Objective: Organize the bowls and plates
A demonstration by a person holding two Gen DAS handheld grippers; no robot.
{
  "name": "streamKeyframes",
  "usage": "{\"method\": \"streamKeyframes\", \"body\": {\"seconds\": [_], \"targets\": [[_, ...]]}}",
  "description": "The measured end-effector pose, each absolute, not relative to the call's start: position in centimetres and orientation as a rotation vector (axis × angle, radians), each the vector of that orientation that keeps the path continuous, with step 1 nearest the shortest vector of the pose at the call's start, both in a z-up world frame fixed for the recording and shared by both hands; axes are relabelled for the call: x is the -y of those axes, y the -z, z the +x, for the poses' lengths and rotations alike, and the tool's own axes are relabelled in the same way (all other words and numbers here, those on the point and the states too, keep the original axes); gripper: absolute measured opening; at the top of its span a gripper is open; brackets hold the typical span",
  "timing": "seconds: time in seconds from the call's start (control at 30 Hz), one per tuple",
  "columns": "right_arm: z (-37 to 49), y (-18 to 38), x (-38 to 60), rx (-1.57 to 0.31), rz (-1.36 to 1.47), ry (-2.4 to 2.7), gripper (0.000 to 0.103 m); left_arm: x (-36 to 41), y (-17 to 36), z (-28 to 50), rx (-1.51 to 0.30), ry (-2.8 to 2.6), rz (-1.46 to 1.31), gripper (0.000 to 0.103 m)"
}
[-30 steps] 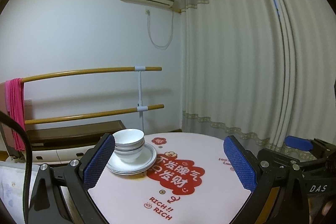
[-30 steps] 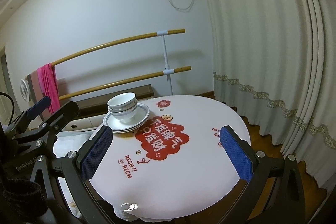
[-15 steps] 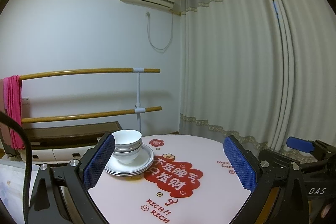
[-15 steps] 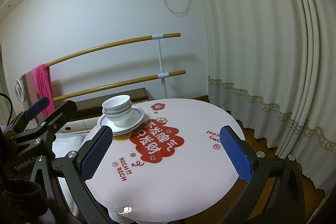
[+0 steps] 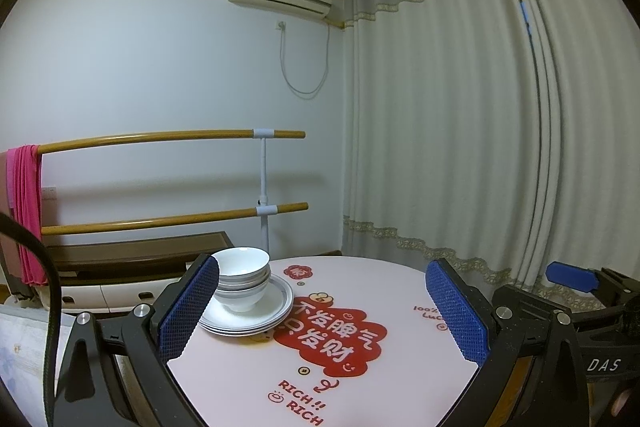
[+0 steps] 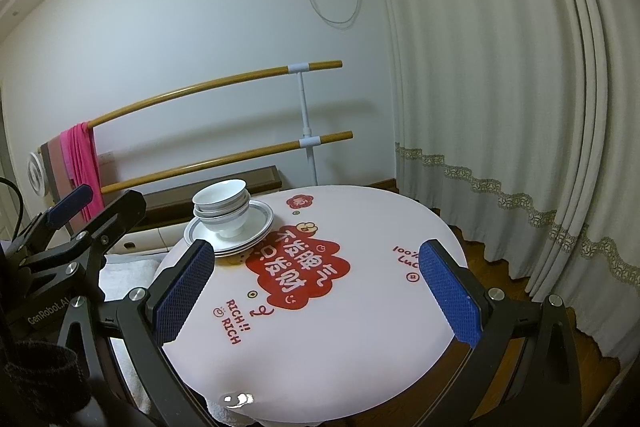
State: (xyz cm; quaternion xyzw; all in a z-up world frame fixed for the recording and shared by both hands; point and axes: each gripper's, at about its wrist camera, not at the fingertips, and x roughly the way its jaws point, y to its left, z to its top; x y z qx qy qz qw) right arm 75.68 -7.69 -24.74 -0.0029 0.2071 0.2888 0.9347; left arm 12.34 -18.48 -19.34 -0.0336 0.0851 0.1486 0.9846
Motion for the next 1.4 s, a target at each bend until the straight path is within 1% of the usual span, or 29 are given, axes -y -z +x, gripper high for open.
{"method": "streamKeyframes", "body": {"seconds": [1.4], "targets": [[75.9,24.99,7.99,-0.422,0.0,-0.582,0.103,19.22,19.17,12.72,-0.169,-0.293,-0.066,0.102]]}}
